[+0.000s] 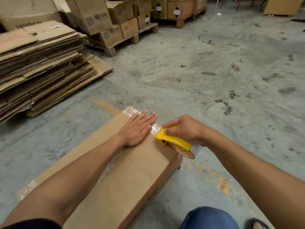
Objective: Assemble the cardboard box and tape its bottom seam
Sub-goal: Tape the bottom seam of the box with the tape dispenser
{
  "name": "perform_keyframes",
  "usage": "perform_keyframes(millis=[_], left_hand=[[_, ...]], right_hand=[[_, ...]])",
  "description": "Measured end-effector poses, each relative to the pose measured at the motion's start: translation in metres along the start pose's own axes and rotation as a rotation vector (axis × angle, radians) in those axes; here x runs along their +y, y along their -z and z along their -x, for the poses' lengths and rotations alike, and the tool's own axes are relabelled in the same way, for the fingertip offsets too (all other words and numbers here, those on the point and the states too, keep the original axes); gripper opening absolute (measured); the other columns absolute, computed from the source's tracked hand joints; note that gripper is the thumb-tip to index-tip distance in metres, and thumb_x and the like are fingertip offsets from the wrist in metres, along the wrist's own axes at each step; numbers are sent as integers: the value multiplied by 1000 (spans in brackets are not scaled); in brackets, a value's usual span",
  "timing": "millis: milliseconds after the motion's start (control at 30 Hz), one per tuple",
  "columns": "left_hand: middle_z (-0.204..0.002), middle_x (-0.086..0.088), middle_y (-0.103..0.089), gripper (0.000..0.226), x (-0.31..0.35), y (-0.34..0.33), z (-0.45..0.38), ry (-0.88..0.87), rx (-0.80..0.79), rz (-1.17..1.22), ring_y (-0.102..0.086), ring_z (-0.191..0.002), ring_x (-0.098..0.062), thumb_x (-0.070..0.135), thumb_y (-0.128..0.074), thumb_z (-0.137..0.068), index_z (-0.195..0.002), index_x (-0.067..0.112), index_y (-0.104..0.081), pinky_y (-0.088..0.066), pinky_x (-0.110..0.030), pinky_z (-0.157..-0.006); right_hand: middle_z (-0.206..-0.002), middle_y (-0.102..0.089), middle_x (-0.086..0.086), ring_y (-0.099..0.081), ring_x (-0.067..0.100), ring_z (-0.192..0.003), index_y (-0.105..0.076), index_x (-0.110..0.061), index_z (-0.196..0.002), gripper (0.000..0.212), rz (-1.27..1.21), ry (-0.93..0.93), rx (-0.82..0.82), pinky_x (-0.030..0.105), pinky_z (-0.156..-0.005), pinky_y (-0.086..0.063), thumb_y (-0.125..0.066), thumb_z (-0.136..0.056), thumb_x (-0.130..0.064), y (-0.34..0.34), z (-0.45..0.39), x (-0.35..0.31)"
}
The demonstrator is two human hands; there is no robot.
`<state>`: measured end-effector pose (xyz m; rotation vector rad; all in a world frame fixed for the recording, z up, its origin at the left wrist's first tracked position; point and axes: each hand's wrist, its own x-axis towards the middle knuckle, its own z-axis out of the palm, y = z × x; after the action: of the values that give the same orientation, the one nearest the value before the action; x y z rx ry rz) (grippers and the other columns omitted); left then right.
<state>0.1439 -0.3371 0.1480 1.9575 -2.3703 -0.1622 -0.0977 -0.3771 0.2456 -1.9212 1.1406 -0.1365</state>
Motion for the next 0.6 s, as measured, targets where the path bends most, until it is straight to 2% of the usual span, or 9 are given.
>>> perform_keyframes(millis=[100,167,333,467,600], left_hand=[[-162,19,0,52,-2,0,0,1,-15,-7,11,-149,-6,40,-12,-105,-155,37,-1,8,-31,-120],[-163,18,1,51,-2,0,0,-4,-34,1,12,-149,-5,40,-12,-105,-155,38,0,7,-33,-120],[-163,11,6,53,21,7,1,83,-95,22,16,-149,-15,40,-14,-104,-156,33,-3,8,-46,-120],[-162,12,-5,53,84,5,7,-103,-83,89,9,-150,-12,35,-17,-104,-156,26,-13,8,-39,-120],[-162,16,-12,55,105,-8,11,-10,-28,105,4,-150,-10,44,-12,-101,-155,34,-18,5,-40,-121]], right_hand=[[-107,-71,-6,-63,6,-88,-73,-36,-114,28,-13,-33,-4,15,-70,-45,-69,-87,-36,9,42,28],[-103,-74,0,-63,5,-77,-74,-35,-111,24,-116,-46,8,9,-61,-45,-70,-87,-34,7,63,44],[-105,-72,-5,-62,7,-86,-74,-35,-111,25,-110,-25,53,18,-69,-46,-70,-86,-36,3,65,56],[-99,-71,-3,-60,5,-81,-74,-32,-113,26,-164,-7,59,17,-67,-46,-70,-87,-34,0,67,60],[-96,-71,-3,-59,5,-79,-74,-27,-115,26,-221,27,35,20,-71,-47,-69,-89,-29,2,69,62]])
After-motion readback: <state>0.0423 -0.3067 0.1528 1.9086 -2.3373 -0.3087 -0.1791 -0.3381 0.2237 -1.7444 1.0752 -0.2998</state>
